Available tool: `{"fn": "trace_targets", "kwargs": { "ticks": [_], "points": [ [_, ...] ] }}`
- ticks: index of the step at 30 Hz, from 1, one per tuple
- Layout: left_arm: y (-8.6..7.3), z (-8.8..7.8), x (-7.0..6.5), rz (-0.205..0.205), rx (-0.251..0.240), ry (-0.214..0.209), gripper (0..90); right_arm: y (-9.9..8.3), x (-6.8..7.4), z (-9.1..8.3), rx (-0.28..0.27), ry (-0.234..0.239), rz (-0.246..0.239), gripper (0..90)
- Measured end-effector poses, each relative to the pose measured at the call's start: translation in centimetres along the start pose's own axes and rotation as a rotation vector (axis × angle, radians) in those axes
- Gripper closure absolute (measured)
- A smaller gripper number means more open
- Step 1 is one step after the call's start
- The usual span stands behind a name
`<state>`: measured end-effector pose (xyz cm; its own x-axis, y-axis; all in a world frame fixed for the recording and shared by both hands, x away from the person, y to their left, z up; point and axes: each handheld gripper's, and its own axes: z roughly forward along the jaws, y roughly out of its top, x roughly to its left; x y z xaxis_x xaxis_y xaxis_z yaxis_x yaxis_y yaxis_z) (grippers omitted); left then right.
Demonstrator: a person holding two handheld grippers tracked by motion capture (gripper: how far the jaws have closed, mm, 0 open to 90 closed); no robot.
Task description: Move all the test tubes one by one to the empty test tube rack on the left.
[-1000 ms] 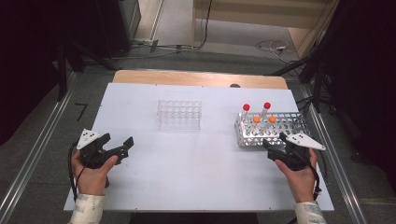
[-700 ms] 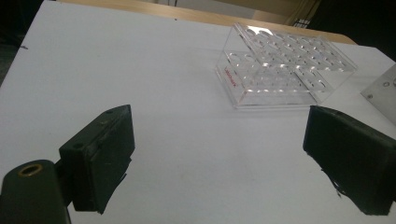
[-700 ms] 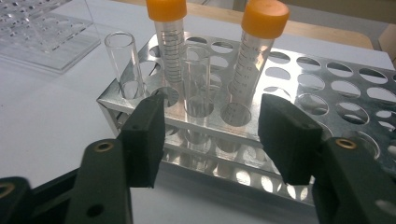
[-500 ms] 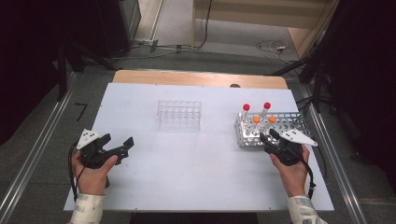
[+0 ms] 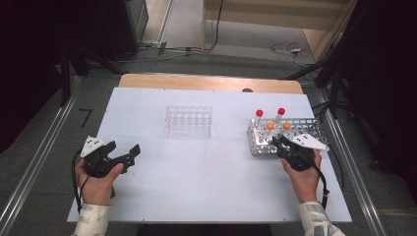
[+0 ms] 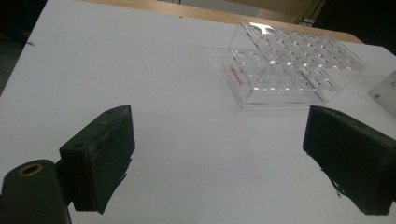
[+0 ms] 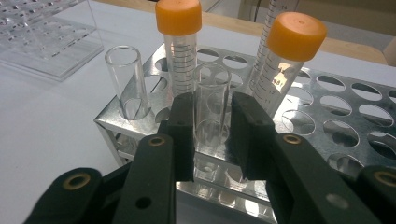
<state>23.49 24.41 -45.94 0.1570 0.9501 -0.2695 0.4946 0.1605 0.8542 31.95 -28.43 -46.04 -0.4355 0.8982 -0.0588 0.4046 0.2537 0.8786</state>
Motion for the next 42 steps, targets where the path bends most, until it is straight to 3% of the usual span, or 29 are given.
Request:
{"fn": "trace_targets", "kwargs": {
  "ticks": [10,27,33,42],
  "points": [
    [0.0,0.0,-0.1,0.006,0.0,-0.002,9.8,0.3,0.0,-0.2,-0.019,-0.001,-0.001,72.7],
    [0.1,-0.1,-0.5,0.02,-0.008,0.003,9.8,3.0,-0.2,-4.0,-0.125,0.017,0.018,72.9],
    [0.2,-0.3,-0.6,0.021,-0.012,-0.003,9.8,3.4,0.5,-5.1,-0.133,0.04,-0.001,72.9],
    [0.2,-0.2,-1.3,0.037,-0.016,-0.006,9.8,3.2,1.7,-5.4,-0.112,0.082,-0.016,72.9]
  ]
}}
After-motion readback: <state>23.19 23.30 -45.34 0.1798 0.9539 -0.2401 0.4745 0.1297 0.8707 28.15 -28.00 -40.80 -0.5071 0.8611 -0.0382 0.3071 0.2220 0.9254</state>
